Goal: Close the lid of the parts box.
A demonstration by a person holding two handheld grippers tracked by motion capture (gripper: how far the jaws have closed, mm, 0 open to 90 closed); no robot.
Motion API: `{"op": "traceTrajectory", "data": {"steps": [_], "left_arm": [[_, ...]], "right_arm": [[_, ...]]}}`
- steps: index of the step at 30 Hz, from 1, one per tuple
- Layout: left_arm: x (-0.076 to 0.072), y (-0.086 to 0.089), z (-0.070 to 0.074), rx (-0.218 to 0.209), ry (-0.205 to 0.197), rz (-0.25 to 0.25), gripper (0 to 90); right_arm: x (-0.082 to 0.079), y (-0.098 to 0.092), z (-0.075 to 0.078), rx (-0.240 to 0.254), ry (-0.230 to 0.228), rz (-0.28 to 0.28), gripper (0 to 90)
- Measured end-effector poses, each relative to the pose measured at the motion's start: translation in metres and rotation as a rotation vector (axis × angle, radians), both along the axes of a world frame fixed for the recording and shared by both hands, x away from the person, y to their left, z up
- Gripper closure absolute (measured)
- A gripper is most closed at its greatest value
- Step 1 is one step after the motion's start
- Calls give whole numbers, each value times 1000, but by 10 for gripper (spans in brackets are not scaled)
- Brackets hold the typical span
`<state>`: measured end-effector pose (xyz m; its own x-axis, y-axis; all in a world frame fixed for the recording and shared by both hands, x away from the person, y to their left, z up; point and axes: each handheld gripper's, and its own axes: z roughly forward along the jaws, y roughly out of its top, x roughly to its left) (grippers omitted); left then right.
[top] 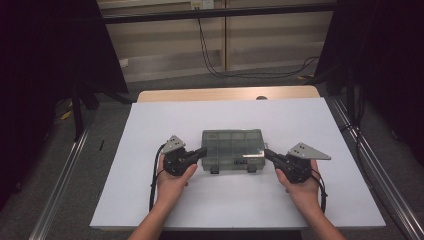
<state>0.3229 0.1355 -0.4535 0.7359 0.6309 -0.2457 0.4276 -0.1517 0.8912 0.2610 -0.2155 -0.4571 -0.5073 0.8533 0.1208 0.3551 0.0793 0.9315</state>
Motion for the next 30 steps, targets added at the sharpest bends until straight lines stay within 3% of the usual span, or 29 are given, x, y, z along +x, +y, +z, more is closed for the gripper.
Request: {"op": "traceTrajectory", "data": {"steps": [10, 17, 23, 26, 30], "left_arm": [[-7, -1, -13, 41, 10, 23, 900], [-10, -5, -16, 69, -9, 30, 900], [-12, -5, -17, 64, -15, 38, 900], [-11, -5, -17, 62, -11, 39, 900], [-12, -5, -17, 67, -7, 44, 900]], "right_arm": [[-4, 3, -14, -16, 30, -6, 900], [-4, 8, -17, -35, 37, -1, 900], [-5, 11, -18, -43, 42, -10, 900], [-6, 14, -17, -73, 36, -13, 900], [-6, 11, -16, -57, 43, -9, 900]]}}
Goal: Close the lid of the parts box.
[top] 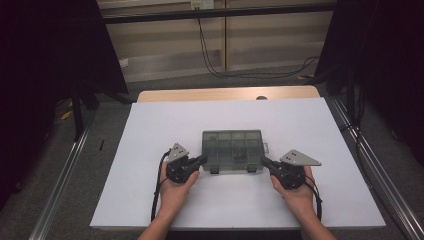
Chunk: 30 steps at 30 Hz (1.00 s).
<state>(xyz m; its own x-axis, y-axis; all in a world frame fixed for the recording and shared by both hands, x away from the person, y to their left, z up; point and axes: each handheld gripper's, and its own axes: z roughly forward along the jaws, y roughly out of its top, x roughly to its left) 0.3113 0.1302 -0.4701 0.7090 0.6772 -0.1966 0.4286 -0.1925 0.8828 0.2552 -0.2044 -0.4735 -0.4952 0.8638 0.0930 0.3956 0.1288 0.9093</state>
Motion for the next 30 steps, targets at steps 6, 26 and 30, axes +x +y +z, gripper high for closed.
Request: {"op": "traceTrajectory", "data": {"steps": [6, 26, 30], "left_arm": [[0, 0, 0, -4, -1, -8, 900], [2, 1, 1, -7, 8, -15, 900], [2, 1, 1, -5, 8, -15, 900]], "right_arm": [[-10, -16, 14, 51, -64, 28, 581], [-39, -78, 16, 14, -122, -101, 0], [-45, -87, 16, -7, -130, -123, 0]]}}
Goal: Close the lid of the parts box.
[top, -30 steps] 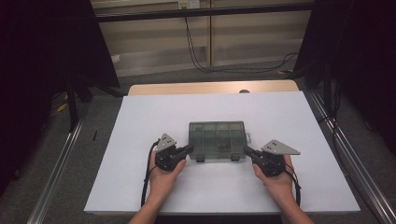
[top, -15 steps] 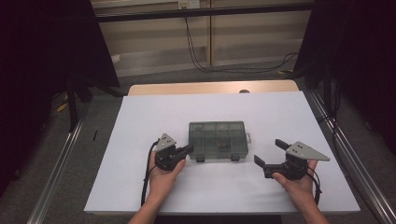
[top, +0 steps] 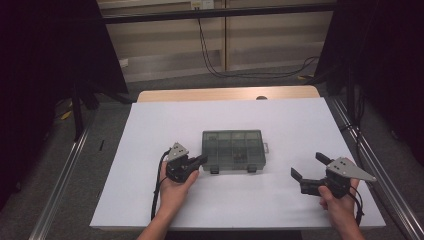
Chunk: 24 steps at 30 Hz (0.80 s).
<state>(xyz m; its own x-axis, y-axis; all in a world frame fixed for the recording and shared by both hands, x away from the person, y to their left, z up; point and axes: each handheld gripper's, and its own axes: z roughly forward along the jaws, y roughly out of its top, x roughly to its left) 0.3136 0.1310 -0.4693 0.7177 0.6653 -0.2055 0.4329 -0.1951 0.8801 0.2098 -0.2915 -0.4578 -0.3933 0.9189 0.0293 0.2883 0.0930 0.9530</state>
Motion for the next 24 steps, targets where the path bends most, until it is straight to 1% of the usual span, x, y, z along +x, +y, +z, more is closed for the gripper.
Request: {"op": "traceTrajectory", "data": {"steps": [3, 5, 11, 12, 13, 15, 16, 17, 18, 19, 20, 21, 22, 23, 24], "left_arm": [[0, 0, 0, 0, 0, -1, 900], [0, 0, 0, -1, 1, -3, 900], [1, 1, 0, 5, -3, -10, 900], [0, 1, 0, -7, -1, -4, 900], [0, 2, 1, -18, -5, -21, 900], [-1, 4, 3, -18, -16, -17, 900], [-2, 5, 4, -28, -19, -25, 900], [-3, 6, 6, -26, -24, -31, 900], [-4, 7, 7, -35, -27, -41, 889], [-5, 9, 8, -35, -32, -39, 830], [-6, 10, 9, -32, -43, -36, 765], [-8, 11, 10, -32, -52, -37, 678], [-9, 12, 11, -19, -56, -26, 591], [-10, 14, 12, -22, -56, -28, 505], [-11, 15, 12, -17, -51, -21, 400]], "right_arm": [[-4, -9, -2, 10, 6, -12, 0], [-6, -15, -3, 18, 6, -8, 0], [-10, -23, -4, 25, -1, -18, 0], [-10, -24, -5, 24, 0, -23, 0], [-10, -25, -6, 26, 2, -25, 0], [-9, -26, -7, 29, 5, -27, 0], [-9, -27, -7, 29, 2, -27, 0], [-9, -27, -7, 32, 2, -30, 0], [-9, -27, -7, 34, -2, -33, 0], [-10, -27, -6, 41, 4, -35, 0], [-10, -28, -6, 39, 2, -36, 0], [-10, -28, -7, 40, 4, -37, 0], [-10, -28, -7, 43, 6, -38, 0], [-10, -28, -7, 42, 7, -34, 0], [-10, -28, -8, 36, 0, -35, 0]]}}
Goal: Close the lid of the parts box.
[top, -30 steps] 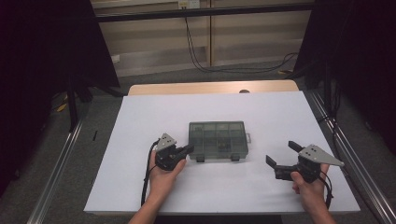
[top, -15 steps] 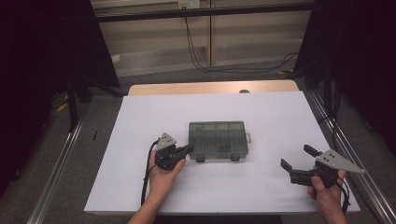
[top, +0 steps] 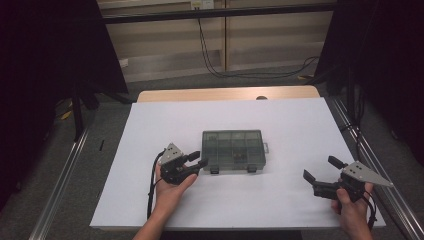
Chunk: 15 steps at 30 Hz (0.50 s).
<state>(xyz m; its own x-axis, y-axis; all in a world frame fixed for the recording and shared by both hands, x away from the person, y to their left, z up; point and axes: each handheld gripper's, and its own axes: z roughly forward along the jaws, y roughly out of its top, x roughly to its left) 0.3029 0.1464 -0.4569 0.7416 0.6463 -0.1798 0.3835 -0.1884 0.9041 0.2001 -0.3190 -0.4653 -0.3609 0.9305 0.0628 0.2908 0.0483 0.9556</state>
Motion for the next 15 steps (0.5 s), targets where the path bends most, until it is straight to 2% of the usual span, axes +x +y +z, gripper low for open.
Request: {"op": "traceTrajectory", "data": {"steps": [2, 5, 8, 15], "left_arm": [[-1, 4, 1, -14, 19, -7, 230], [-4, 11, 2, 5, 24, -23, 42], [-5, 19, 2, 2, 22, -20, 0], [-12, 39, 4, 17, 10, 9, 0]], "right_arm": [[0, 0, 0, 1, 1, 1, 0], [0, 0, 0, 2, 4, 1, 0], [0, 0, -1, 4, 7, -1, 0], [0, -1, -1, 2, 7, 0, 0]]}}
